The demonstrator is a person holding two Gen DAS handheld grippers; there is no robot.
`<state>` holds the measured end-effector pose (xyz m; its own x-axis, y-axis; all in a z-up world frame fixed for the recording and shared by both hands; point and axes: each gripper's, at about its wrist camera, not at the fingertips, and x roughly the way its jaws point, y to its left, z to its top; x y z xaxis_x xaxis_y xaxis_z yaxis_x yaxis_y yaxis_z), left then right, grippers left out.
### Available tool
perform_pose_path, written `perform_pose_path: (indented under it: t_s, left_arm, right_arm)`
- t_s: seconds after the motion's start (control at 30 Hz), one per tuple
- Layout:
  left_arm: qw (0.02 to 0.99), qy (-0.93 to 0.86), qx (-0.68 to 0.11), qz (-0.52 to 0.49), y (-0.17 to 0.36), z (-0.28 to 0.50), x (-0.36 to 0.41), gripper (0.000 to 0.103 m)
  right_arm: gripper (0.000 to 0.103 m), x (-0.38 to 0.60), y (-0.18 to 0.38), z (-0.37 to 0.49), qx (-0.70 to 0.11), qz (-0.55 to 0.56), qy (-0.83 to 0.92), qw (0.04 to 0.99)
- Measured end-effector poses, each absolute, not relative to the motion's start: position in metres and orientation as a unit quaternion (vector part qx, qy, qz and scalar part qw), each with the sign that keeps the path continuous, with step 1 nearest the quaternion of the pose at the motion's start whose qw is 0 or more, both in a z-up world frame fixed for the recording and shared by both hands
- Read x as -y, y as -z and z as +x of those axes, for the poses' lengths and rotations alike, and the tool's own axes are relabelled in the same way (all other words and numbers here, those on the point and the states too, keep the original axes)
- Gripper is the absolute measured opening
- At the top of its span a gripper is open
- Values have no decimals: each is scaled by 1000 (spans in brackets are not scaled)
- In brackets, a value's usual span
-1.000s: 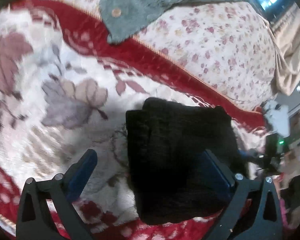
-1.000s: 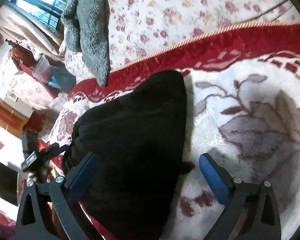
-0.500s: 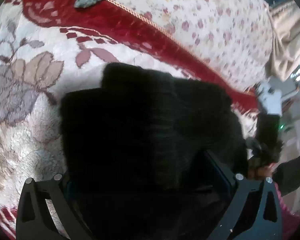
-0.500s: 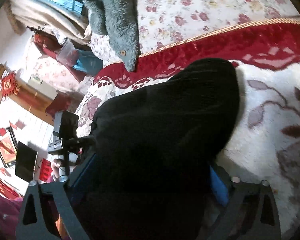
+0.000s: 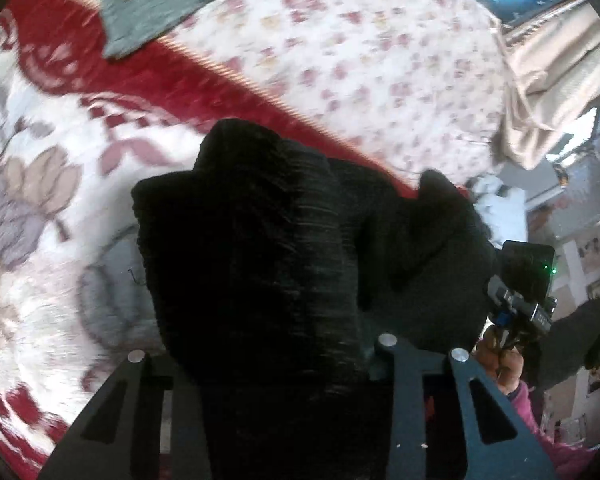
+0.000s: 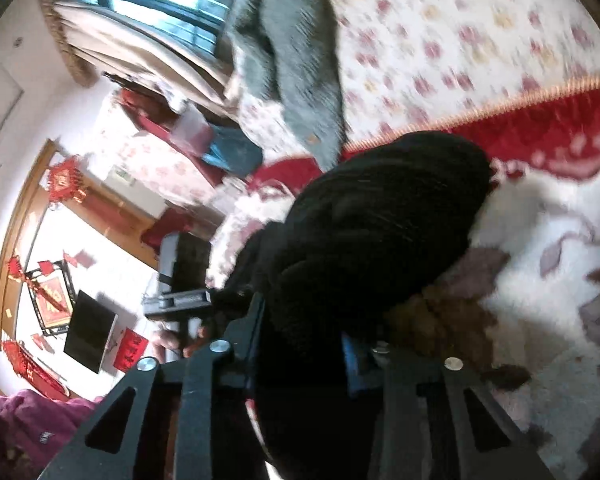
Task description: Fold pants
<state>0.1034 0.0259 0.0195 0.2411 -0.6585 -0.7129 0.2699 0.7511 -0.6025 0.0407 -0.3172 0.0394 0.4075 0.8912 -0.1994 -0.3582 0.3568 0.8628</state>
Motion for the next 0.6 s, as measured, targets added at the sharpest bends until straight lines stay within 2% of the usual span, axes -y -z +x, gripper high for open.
perform_pose_path:
  t_s: [0.17,0.27,0.43,0.6]
  left_arm:
    - [768,336,-520,-163,-40,101,22,37]
    - [763,333,-531,-156,-33,103,38,37]
    - [754,335,-535,-181,-31,106,44,37]
    - [755,330,-539,-173,-28,110,51,37]
  right_arm:
    - [28,353,-62,25,-337,372,-392,771]
    - [28,365,-45,15,-363,356,-356,784]
    - [28,394,-3,8,-384,393,-300,780]
    - [31,412,0,9,-394,384,-281,786]
